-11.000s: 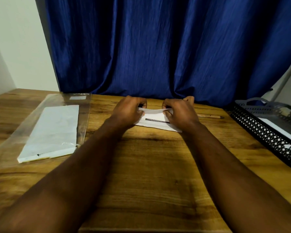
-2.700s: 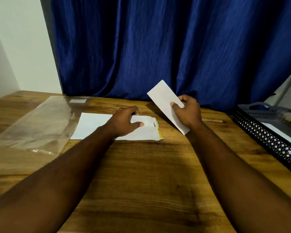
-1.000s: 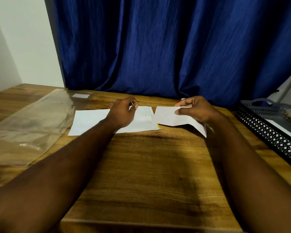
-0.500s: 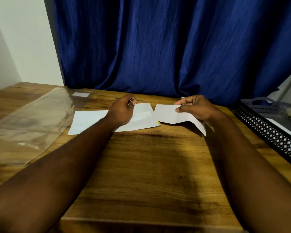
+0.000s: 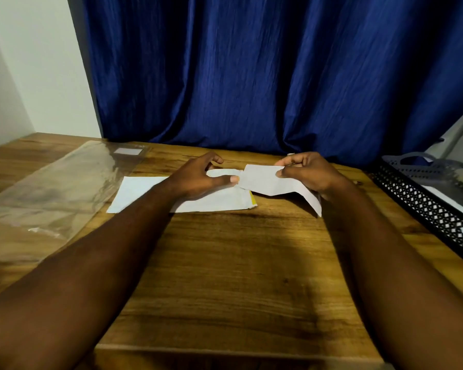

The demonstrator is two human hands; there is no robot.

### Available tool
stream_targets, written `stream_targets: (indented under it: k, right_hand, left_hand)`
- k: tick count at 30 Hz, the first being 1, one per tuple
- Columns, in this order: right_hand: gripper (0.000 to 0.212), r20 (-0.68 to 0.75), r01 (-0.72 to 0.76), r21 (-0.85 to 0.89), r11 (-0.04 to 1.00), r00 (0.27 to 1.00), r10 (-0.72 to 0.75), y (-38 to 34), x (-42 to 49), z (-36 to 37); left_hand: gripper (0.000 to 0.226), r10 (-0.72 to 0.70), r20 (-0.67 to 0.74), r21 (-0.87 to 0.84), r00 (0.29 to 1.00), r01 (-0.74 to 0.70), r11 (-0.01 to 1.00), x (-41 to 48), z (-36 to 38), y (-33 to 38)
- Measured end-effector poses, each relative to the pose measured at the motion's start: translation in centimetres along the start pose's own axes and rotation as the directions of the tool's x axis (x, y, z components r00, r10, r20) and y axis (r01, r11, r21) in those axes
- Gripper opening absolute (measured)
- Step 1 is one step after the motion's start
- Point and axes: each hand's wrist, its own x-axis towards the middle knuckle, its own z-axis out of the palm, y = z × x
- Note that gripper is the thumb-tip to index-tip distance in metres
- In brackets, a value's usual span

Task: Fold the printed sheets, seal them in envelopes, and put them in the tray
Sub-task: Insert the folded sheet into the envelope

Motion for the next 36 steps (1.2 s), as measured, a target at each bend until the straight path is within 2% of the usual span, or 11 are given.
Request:
stream_targets:
  k: [6,11,19,23,27,32,36]
  right_hand:
    - [0.022,0.009,-0.022,-0.164,0.986,1.0,0.024,-0.2,-0.1,0.0]
    - [0.019,0.03,-0.012,-0.183,0.983,0.999,0.018,-0.4,0.0,-0.7]
    - [0.023,0.159,-0.065,-0.194,0.979,0.983,0.097,-0.7,0.4,-0.7]
    - [0.024,0.137,-0.082,-0.18,0.98,0.985,0.107,-0.9,0.5,-1.0]
    - [0.026,0.133,-0.103,-0.223,0.969,0.982,0.135,-0.4,0.8,-0.8]
    - [0.026,0.1,-0.13,-0.236,0.963,0.983,0.157,0.0,0.9,-0.7]
    - [0.02,0.012,-0.112,-0.209,0.972,0.993,0.117,-0.3,0.6,-0.5]
  left_hand:
    - [0.107,0.043,0.258,0.288,0.965,-0.12,0.95,-0.2,0.4,0.2]
    - [0.109,0.08,0.251,0.307,0.965,-0.158,0.939,-0.2,0.4,0.4]
    - [0.101,0.159,0.19,0.228,0.969,-0.201,0.953,-0.3,0.9,0.1]
    - [0.086,0.221,0.214,0.246,0.952,-0.271,0.931,-0.2,0.8,0.1]
    - [0.067,0.232,0.214,0.219,0.949,-0.278,0.935,-0.4,0.9,0.1]
    - [0.021,0.306,0.163,0.084,0.938,-0.322,0.943,-0.4,1.1,0.1]
    - [0.022,0.279,0.157,0.063,0.947,-0.292,0.954,-0.2,0.9,0.2]
